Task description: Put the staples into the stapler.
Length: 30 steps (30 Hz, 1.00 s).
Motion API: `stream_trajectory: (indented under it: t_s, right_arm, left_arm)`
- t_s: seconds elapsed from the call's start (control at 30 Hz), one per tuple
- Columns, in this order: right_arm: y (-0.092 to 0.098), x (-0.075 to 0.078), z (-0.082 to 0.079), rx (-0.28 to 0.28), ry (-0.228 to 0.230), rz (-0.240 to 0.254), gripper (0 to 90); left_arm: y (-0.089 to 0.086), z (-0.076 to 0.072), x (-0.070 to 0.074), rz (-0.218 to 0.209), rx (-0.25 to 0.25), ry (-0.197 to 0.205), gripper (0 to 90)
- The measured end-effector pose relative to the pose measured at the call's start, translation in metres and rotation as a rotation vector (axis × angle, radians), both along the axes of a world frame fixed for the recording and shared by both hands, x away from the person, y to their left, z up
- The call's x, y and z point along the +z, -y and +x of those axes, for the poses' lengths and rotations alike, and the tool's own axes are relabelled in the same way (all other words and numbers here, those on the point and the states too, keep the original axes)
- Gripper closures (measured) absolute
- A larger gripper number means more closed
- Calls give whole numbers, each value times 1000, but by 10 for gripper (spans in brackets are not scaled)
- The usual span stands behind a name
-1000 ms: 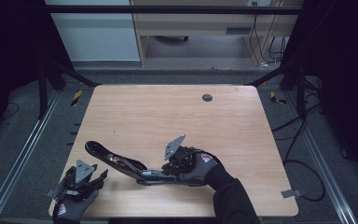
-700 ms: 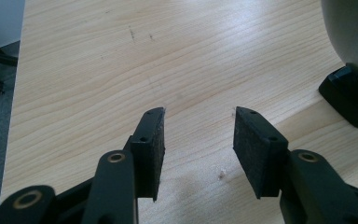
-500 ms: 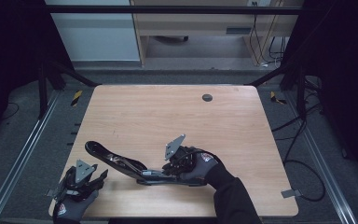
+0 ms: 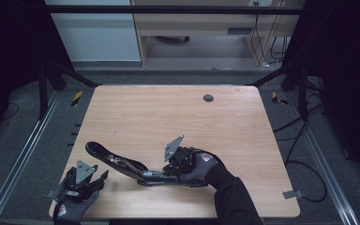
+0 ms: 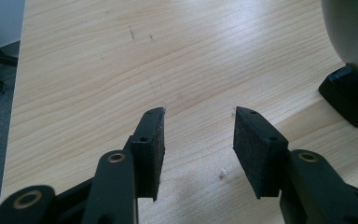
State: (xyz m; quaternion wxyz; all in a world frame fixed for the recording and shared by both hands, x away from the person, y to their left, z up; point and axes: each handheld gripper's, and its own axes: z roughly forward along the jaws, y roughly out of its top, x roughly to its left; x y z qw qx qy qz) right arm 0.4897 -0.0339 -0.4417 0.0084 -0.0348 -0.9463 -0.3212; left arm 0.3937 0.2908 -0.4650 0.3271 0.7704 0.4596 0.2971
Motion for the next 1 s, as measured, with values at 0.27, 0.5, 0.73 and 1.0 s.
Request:
stream_trajectory:
  t_s: [0.27, 0.5, 0.73, 1.0]
  right_arm:
    - [0, -1, 0, -10, -6, 1, 776]
    - [3, 0, -1, -25, -1, 6, 744]
    - [11, 3, -4, -82, 22, 50, 721]
    - [22, 8, -12, -201, 36, 91, 659]
  left_arm:
    - [0, 0, 0, -1, 0, 0, 530]
    - [0, 0, 0, -4, 3, 2, 530]
    - [-1, -1, 1, -10, 3, 8, 529]
    - [-1, -3, 3, -30, -2, 20, 529]
